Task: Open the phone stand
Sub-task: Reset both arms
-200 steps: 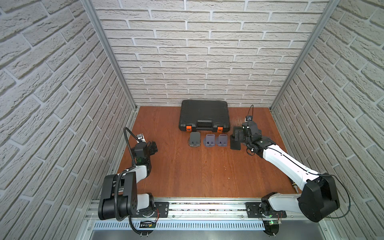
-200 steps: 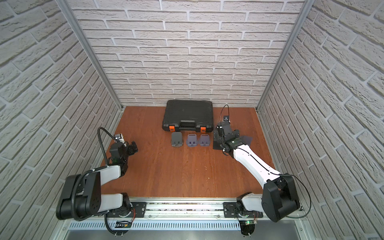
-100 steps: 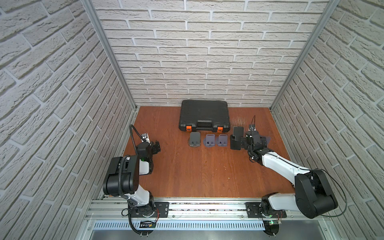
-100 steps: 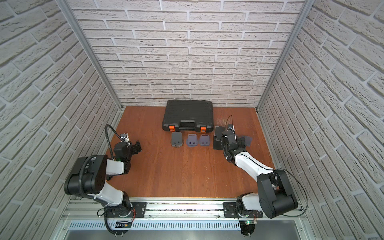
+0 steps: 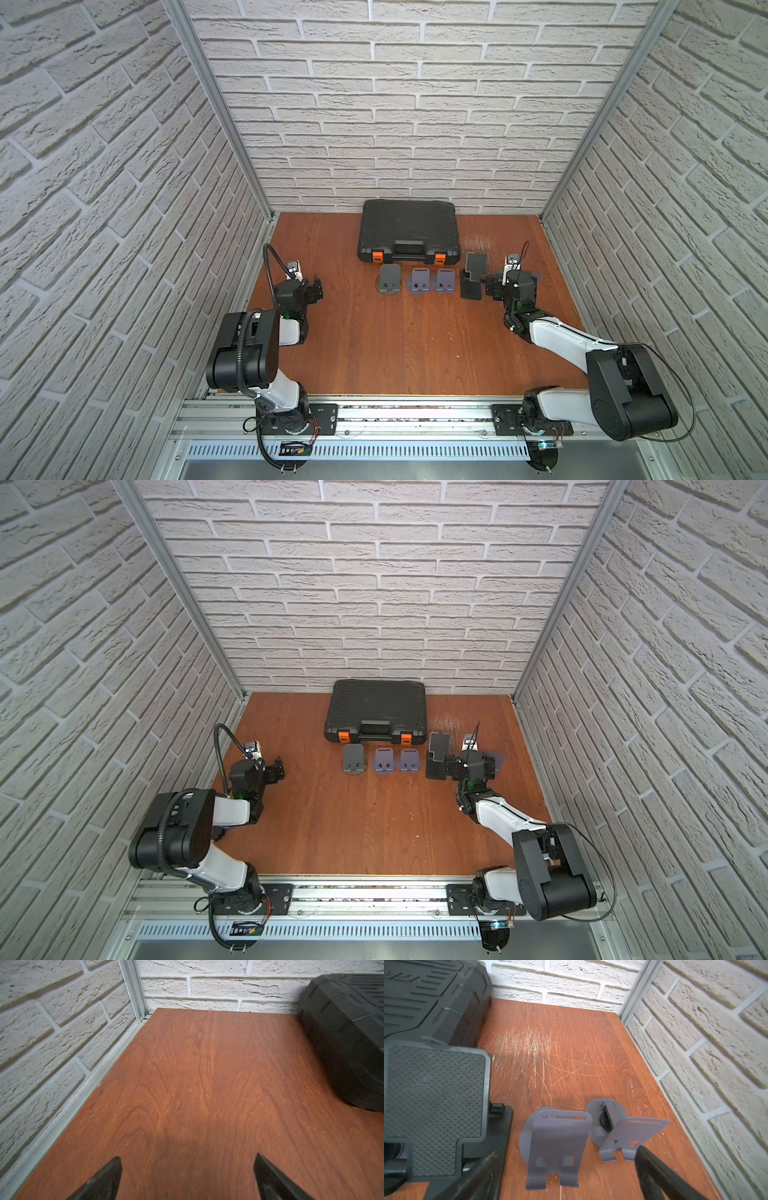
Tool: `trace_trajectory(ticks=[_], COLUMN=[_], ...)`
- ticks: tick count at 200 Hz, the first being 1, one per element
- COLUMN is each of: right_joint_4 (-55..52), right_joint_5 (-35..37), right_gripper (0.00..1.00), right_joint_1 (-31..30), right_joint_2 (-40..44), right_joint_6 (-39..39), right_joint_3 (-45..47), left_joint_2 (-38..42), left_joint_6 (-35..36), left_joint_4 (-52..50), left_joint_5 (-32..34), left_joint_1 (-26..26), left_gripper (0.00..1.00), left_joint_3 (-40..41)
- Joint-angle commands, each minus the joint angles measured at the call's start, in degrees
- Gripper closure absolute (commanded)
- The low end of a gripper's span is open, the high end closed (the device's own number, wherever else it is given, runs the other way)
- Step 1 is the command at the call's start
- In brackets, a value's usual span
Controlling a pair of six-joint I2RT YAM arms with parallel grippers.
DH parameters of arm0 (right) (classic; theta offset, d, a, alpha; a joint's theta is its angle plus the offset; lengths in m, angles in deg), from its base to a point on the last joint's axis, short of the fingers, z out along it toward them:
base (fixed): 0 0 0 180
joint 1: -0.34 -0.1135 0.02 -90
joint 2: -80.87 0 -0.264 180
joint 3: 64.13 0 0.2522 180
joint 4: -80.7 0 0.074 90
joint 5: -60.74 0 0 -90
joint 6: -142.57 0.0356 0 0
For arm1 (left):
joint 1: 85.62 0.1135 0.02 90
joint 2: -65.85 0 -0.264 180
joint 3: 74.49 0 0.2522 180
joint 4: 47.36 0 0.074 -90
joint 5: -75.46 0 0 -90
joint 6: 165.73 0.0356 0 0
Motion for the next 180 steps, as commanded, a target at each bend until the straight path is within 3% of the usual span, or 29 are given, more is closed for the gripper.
trace_trajectory(ticks=[1, 42, 180], right_joint_4=[7.2, 9.8, 9.1], right_joint_5=[-2.9, -5.8, -7.1], right_gripper=[0.0, 0.0, 0.0], right_joint_1=[0.3, 0.3, 0.6], right_joint_2=[-1.9, -7.5, -7.5], right_joint_6=[-0.4, -0.6, -0.6], right_joint_3=[1.1, -0.7, -0.9], left_joint_2=[-0.2, -0.2, -0.2], left_joint_6=[0.8, 0.8, 0.8], left_joint_4=[2.3, 2.3, 2.2], left_joint_5=[-0.1, -0.1, 0.0], left_joint_1=[-0.2, -0.2, -0.3], left_gripper=[0.02, 0.02, 0.02], left_joint_3=[-0.7, -0.7, -0.7])
